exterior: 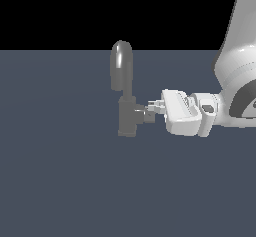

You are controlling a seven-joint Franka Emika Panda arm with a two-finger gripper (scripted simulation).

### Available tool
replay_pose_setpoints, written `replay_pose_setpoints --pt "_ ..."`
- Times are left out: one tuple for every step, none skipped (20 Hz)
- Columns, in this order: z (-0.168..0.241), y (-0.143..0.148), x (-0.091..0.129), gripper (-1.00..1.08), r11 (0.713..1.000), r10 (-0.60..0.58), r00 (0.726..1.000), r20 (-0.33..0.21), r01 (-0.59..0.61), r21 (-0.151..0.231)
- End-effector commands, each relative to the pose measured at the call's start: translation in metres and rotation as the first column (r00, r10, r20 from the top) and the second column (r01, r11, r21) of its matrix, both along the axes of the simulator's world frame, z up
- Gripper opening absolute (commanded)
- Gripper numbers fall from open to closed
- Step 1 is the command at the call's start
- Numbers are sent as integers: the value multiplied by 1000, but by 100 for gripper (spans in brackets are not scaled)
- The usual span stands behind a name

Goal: Turn on the faucet by rotating a designated handle.

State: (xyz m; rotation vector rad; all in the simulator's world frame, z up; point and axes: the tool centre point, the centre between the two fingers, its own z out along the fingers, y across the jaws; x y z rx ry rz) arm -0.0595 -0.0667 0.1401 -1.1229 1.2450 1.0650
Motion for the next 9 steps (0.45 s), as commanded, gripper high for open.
replay_pose_setpoints --pt "-22 1 -9 -100 1000 -2 1000 -23 2 2" --pt "-28 1 -12 -100 1000 -2 1000 -27 2 2" --pt "-34 1 -14 -100 1000 -1 1000 -30 2 3" --pt "-40 2 -17 -100 1000 -1 999 -33 1 4" --pt "-46 2 -19 -100 1000 -1 999 -36 1 5" --pt "-52 2 -22 -100 1000 -1 999 -40 1 5" --pt "-58 3 -24 -100 1000 0 999 -43 1 6" --pt "-64 3 -26 -100 1000 0 999 -46 0 7" --pt "-64 3 -26 -100 1000 0 999 -46 0 7"
